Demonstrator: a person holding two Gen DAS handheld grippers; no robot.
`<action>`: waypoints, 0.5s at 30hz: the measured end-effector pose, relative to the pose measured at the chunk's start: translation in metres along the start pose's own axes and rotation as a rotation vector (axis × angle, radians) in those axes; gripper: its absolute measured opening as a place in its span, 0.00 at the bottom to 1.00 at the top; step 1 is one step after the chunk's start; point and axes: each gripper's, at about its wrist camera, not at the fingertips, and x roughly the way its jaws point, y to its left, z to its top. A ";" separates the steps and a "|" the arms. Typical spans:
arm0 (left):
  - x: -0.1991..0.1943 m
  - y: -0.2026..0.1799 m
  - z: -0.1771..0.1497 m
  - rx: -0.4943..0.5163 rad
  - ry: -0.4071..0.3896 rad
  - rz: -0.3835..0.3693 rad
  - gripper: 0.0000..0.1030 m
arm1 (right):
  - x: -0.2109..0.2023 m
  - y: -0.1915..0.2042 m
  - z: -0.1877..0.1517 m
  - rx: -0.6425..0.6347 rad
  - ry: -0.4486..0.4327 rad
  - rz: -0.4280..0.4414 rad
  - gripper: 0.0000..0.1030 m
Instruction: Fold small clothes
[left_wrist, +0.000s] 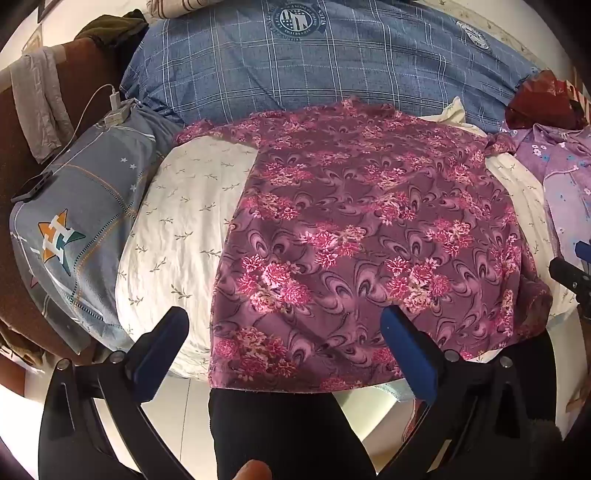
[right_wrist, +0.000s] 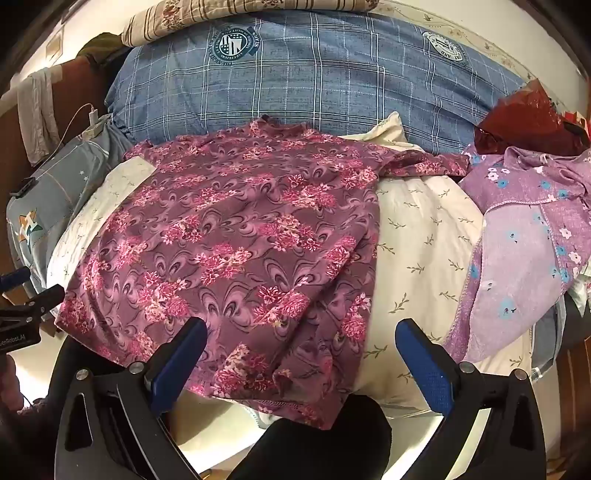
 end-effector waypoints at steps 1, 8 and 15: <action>0.001 0.000 0.000 0.000 0.005 -0.002 1.00 | 0.000 0.000 0.000 0.001 0.003 -0.002 0.99; 0.003 -0.002 -0.006 0.007 0.026 -0.029 1.00 | -0.001 0.003 -0.007 -0.013 -0.019 -0.025 0.99; -0.005 -0.003 -0.012 0.011 0.033 -0.088 1.00 | 0.008 0.005 -0.002 -0.010 0.018 -0.015 0.99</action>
